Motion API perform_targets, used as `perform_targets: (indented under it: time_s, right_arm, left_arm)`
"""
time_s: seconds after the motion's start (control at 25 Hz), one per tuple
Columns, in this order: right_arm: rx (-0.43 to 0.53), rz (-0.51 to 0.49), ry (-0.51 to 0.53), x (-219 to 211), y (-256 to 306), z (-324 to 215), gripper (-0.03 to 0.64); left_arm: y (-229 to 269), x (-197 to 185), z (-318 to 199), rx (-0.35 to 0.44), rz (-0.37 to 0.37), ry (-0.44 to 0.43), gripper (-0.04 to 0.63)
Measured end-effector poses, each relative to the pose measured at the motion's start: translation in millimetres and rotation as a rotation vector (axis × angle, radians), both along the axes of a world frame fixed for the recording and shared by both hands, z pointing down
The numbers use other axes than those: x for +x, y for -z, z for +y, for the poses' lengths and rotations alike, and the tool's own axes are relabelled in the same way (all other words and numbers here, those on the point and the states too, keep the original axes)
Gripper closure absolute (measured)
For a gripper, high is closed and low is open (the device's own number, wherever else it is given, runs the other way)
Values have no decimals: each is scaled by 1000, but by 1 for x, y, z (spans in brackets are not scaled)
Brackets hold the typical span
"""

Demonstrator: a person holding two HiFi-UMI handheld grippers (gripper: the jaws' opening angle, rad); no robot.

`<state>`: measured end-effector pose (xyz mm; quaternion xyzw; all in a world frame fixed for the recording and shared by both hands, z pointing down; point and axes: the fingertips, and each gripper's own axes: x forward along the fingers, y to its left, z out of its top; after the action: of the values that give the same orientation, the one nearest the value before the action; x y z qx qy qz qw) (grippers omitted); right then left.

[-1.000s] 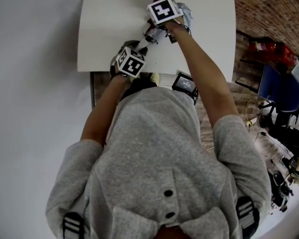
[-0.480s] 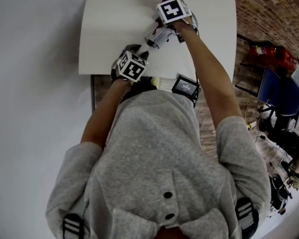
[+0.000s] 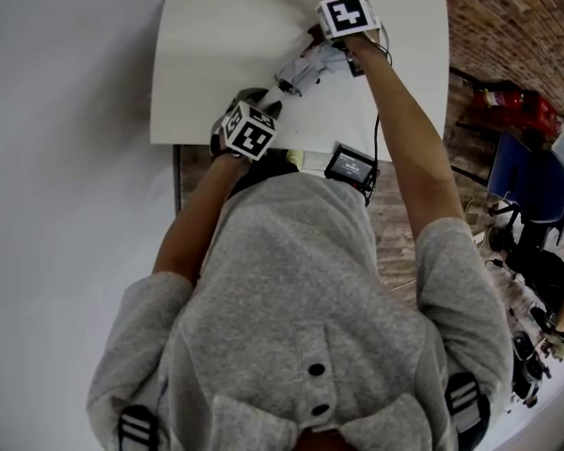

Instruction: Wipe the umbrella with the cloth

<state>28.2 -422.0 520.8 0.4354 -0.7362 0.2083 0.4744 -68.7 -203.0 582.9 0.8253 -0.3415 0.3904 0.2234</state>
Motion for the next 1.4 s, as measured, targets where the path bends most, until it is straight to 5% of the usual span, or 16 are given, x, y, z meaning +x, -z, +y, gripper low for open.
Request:
perform_targets:
  time_s: [0.52, 1.04, 1.4]
  right_arm:
    - [56, -16, -88, 59, 7, -35, 518]
    - [62, 49, -258, 181, -10, -13, 518]
    - [20, -86, -222, 156, -46, 35, 518]
  left_arm:
    - [-2, -2, -4, 0, -12, -29, 439]
    - [-7, 0, -5, 3, -9, -26, 439]
    - [-15, 1, -8, 10, -7, -27, 439]
